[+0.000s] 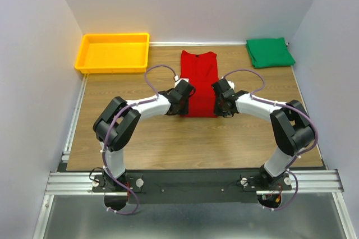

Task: Fold and stack the t-shirts
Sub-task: Fold the tshirt

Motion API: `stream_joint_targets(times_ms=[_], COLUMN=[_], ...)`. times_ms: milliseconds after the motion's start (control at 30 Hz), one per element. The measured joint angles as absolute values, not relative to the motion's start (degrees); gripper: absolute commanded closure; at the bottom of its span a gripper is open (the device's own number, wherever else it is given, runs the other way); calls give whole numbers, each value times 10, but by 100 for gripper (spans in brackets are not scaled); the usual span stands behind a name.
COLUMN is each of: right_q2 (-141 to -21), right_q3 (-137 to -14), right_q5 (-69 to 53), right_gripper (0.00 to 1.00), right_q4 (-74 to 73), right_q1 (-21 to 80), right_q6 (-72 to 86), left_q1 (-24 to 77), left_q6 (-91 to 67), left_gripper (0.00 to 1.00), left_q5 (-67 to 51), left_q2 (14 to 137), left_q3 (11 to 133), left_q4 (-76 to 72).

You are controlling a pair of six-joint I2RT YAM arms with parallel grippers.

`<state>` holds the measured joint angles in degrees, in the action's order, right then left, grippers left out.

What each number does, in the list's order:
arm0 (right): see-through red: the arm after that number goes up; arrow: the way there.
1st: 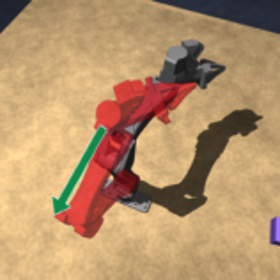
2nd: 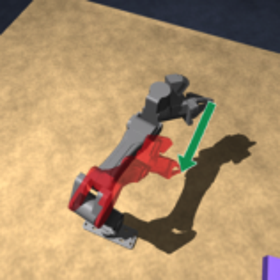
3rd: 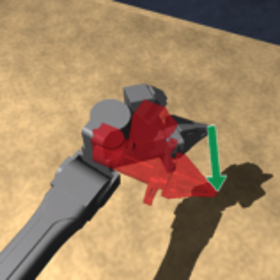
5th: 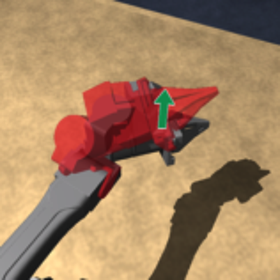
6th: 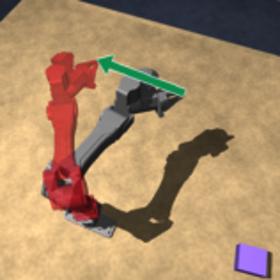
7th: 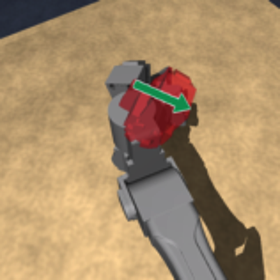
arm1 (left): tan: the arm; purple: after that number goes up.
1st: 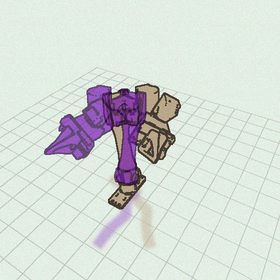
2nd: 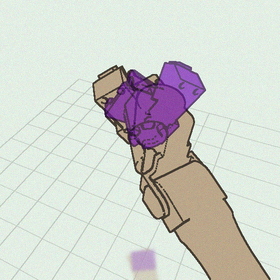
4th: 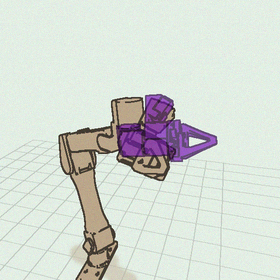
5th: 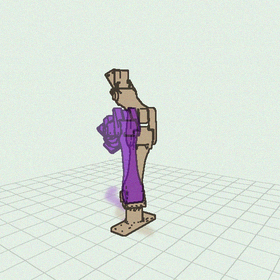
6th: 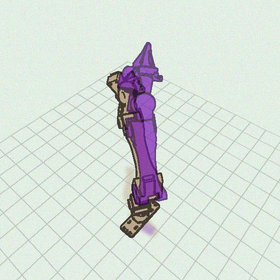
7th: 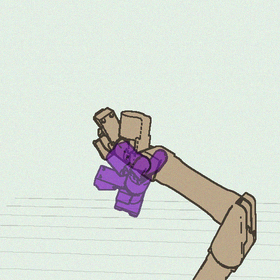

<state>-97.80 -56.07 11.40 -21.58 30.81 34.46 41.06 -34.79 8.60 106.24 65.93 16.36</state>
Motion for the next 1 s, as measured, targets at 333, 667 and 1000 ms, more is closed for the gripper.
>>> stream_joint_targets(times_ms=[333,667,1000], right_q2=[-976,-971,-954], right_q3=[-557,-551,-538], right_q5=[114,114,100], right_gripper=[99,99,99], right_q4=[-212,-205,-211], right_q1=[308,308,312], right_q6=[345,345,335], left_q1=[436,445,458], left_q6=[-357,-358,-365], left_gripper=[57,78,100], left_q5=[137,142,146], left_q2=[1068,1088,1072], left_q3=[680,708,687], left_q4=[226,250,246])
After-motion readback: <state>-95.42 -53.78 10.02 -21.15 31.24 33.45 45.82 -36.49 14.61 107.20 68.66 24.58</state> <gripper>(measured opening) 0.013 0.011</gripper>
